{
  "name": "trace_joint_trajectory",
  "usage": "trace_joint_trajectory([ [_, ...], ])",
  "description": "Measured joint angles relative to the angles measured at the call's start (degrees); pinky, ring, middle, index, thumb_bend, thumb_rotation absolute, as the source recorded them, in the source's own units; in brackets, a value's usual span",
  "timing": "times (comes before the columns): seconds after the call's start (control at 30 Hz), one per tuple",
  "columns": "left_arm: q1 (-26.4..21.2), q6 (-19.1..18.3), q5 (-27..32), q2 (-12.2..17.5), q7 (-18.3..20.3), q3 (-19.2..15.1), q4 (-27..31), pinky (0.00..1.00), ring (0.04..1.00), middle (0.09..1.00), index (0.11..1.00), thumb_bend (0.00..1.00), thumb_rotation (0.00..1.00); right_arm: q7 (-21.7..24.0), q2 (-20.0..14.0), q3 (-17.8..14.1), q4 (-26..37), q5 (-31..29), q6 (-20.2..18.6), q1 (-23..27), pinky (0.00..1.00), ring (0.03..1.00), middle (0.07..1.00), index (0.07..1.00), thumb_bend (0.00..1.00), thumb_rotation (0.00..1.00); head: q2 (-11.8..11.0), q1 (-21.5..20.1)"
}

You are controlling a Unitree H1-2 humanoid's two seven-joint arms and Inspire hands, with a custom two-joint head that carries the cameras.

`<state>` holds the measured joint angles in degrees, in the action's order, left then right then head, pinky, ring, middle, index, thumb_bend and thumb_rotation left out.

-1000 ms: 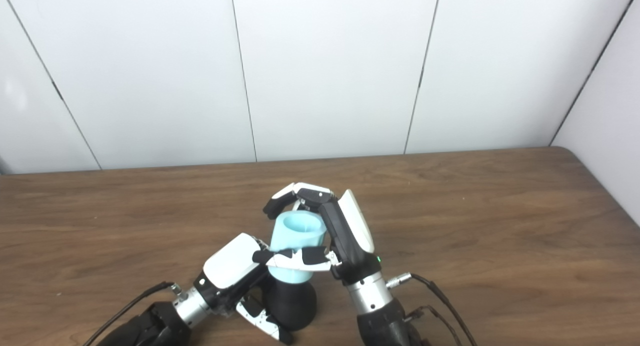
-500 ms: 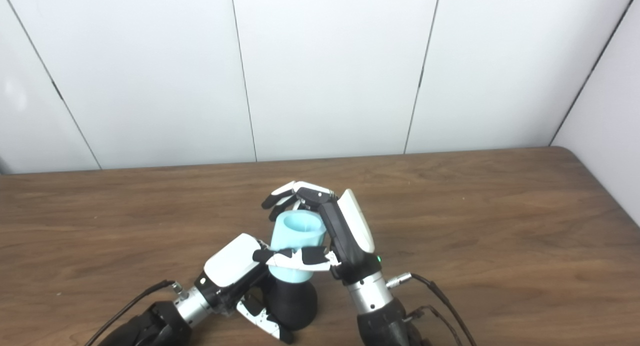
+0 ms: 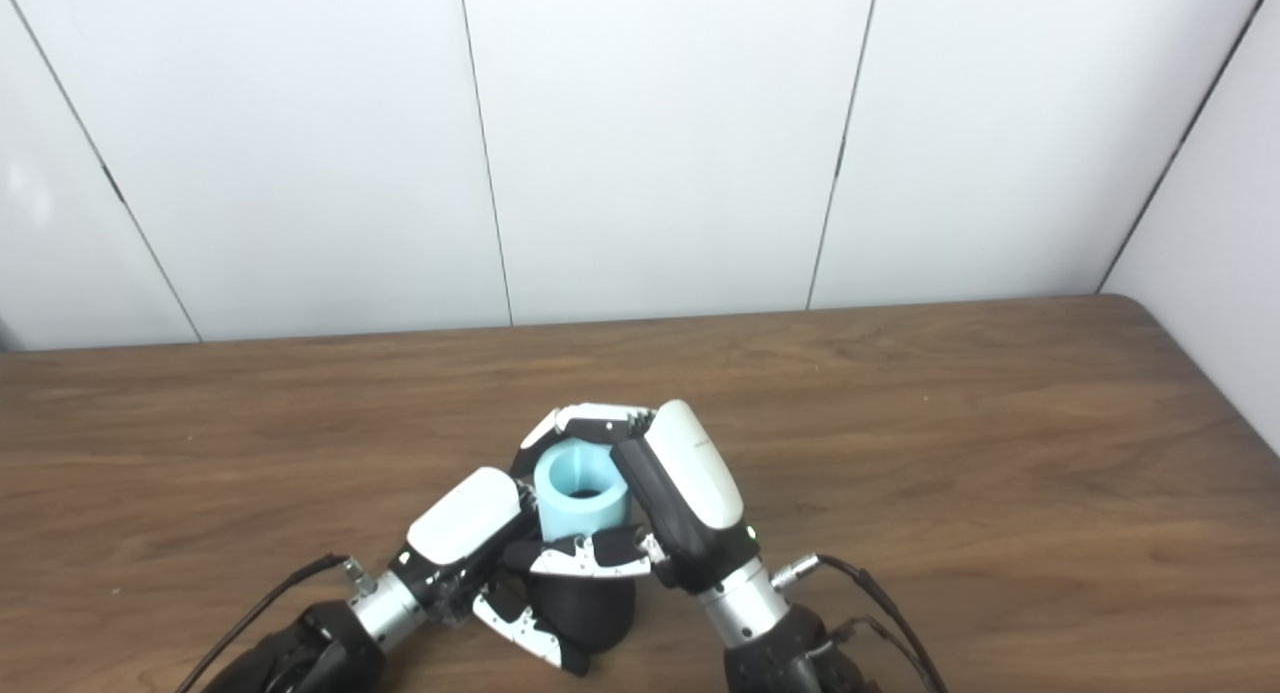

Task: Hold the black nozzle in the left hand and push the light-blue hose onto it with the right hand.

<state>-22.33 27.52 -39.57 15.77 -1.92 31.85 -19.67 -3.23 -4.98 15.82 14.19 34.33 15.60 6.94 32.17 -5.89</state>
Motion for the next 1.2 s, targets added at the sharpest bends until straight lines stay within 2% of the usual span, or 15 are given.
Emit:
trace_joint_trajectory([
  [0.17, 0.1, 0.0, 0.3, -0.2, 0.8, -0.6, 0.0, 0.07, 0.116, 0.173, 0.482, 0.52, 0.04, -1.3, -0.1, 0.1, -0.2, 3.4, 1.6, 0.0, 0.36, 0.485, 0.492, 0.477, 0.53, 0.00, 0.1, 0.1],
  [0.37, 0.2, 0.0, 0.3, -0.2, 0.8, -0.6, 0.0, 0.06, 0.109, 0.168, 0.482, 0.52, 0.04, -4.8, -0.5, 0.3, -1.9, 8.3, 5.5, 0.3, 0.36, 0.484, 0.489, 0.481, 0.52, 0.00, 0.1, 0.0],
  [0.67, 0.2, 0.0, 0.3, -0.2, 0.6, -0.6, 0.0, 0.06, 0.100, 0.157, 0.482, 0.52, 0.04, -6.0, -0.4, 0.1, -2.7, 8.0, 5.9, 0.4, 0.38, 0.497, 0.493, 0.479, 0.52, 0.00, 0.1, -0.1],
  [0.7, 0.2, 0.0, 0.3, -0.2, 0.6, -0.6, 0.1, 0.06, 0.101, 0.158, 0.482, 0.52, 0.04, -6.0, -0.4, 0.1, -2.7, 8.0, 5.9, 0.3, 0.40, 0.521, 0.543, 0.486, 0.52, 0.09, 0.1, -0.2],
  [0.73, 0.2, 0.0, 0.4, -0.2, 0.6, -0.6, 0.0, 0.06, 0.103, 0.161, 0.482, 0.52, 0.04, -6.0, -0.4, 0.0, -2.7, 8.1, 5.9, 0.4, 0.44, 0.555, 0.587, 0.554, 0.65, 0.22, 0.1, -0.2],
  [0.8, 0.2, 0.0, 0.5, -0.2, 0.6, -0.6, 0.0, 0.06, 0.106, 0.167, 0.482, 0.52, 0.04, -5.9, -0.4, 0.0, -2.6, 8.5, 5.9, 0.3, 0.53, 0.639, 0.679, 0.654, 0.79, 0.39, 0.0, -0.1],
  [0.83, 0.2, 0.0, 0.5, -0.2, 0.6, -0.5, 0.0, 0.06, 0.108, 0.170, 0.482, 0.52, 0.04, -5.9, -0.4, 0.0, -2.6, 8.9, 5.8, 0.3, 0.59, 0.691, 0.725, 0.695, 0.83, 0.44, 0.0, -0.1],
  [0.93, 0.2, 0.0, 0.5, -0.2, 0.5, -0.5, 0.0, 0.07, 0.114, 0.180, 0.482, 0.52, 0.04, -4.8, -0.6, -0.2, -1.6, 9.5, 5.0, 0.1, 0.76, 0.835, 0.858, 0.824, 0.88, 0.54, 0.0, -0.1],
  [1.0, 0.2, 0.0, 0.5, -0.2, 0.5, -0.5, 0.0, 0.07, 0.118, 0.186, 0.482, 0.52, 0.04, -3.8, -1.0, -0.2, -0.5, 10.5, 4.5, -0.1, 0.83, 0.896, 0.914, 0.879, 0.91, 0.58, 0.0, -0.2],
  [1.1, 0.1, 0.0, 0.5, -0.2, 0.4, -0.4, 0.0, 0.08, 0.128, 0.203, 0.483, 0.52, 0.04, -3.5, -1.3, -0.3, 0.1, 11.8, 4.4, -0.2, 0.88, 0.936, 0.952, 0.915, 0.93, 0.62, 0.0, -0.2],
  [1.2, 0.1, 0.0, 0.4, -0.2, 0.4, -0.4, 0.0, 0.08, 0.132, 0.209, 0.483, 0.52, 0.04, -3.5, -1.2, -0.2, 0.8, 13.5, 4.5, -0.2, 0.89, 0.936, 0.952, 0.911, 0.94, 0.64, 0.0, -0.3],
])
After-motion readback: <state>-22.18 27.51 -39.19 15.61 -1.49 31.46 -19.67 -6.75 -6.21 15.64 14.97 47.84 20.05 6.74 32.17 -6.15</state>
